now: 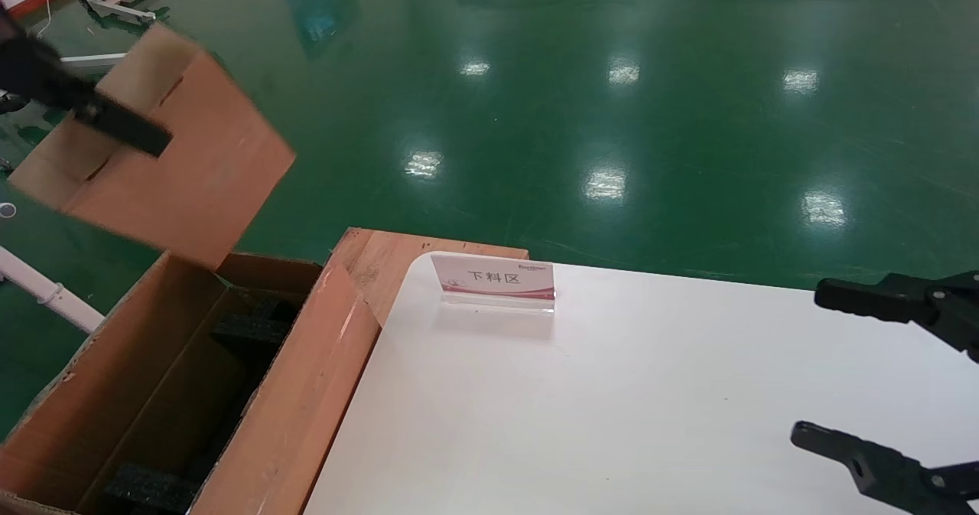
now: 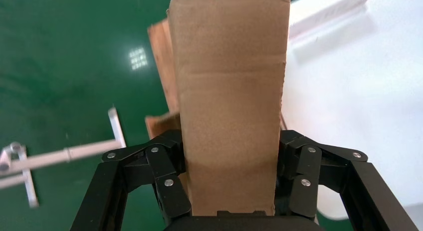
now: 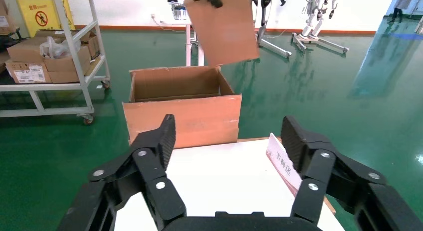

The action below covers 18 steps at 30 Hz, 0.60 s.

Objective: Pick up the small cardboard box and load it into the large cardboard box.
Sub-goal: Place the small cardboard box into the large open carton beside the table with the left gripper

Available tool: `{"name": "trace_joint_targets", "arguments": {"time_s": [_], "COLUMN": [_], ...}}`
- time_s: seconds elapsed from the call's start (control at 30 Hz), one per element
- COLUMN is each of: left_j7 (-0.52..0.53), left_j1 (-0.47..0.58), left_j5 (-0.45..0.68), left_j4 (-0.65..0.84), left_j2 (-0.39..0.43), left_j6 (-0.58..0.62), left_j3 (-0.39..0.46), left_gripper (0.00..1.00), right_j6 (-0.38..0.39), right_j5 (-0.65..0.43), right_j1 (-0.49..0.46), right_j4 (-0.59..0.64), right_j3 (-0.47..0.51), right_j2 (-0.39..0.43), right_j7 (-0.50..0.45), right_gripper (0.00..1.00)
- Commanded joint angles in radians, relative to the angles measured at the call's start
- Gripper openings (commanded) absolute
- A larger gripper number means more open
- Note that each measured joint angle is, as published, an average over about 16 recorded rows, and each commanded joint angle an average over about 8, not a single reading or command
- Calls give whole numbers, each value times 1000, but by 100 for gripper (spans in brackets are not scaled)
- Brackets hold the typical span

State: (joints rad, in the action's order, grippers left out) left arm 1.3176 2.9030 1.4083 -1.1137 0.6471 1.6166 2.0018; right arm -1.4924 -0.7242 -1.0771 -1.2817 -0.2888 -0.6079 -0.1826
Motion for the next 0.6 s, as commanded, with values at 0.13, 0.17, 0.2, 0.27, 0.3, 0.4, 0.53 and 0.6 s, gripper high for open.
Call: {"name": "trace_joint_targets", "arguments": {"time_s": [0.13,0.17,0.2,0.27,0.3,0.4,0.53,0.6], "left_j7": [-9,-7,-6,-7,-10,-25,-57,-74], "left_j1": [38,48,59,79,87,98,100,98], "left_j5": [-34,-46,-58,-86,-101,-145,-195,-213], "left_j4": [20,23,27,37,44,73,115,134], "left_j2": [9,13,20,34,41,56,59,54], "left_j6": [20,27,33,45,46,41,34,30], "left_j3": [132,165,201,276,313,410,502,534], "left_gripper": [0,0,0,0,0,0,0,0], "right_j6": [0,0,0,0,0,0,0,1], "right_j5": [0,0,0,0,0,1,1,1], "right_j1": [0,0,0,0,0,0,0,0], "right_j4": [0,0,0,0,0,0,0,0], "right_j3": [0,0,0,-1,-1,-1,-1,-1], "right_j2": [0,0,0,0,0,0,0,0], "right_j7": [0,0,0,0,0,0,1,1], "right_gripper": [100,100,100,100,100,100,100,100]}}
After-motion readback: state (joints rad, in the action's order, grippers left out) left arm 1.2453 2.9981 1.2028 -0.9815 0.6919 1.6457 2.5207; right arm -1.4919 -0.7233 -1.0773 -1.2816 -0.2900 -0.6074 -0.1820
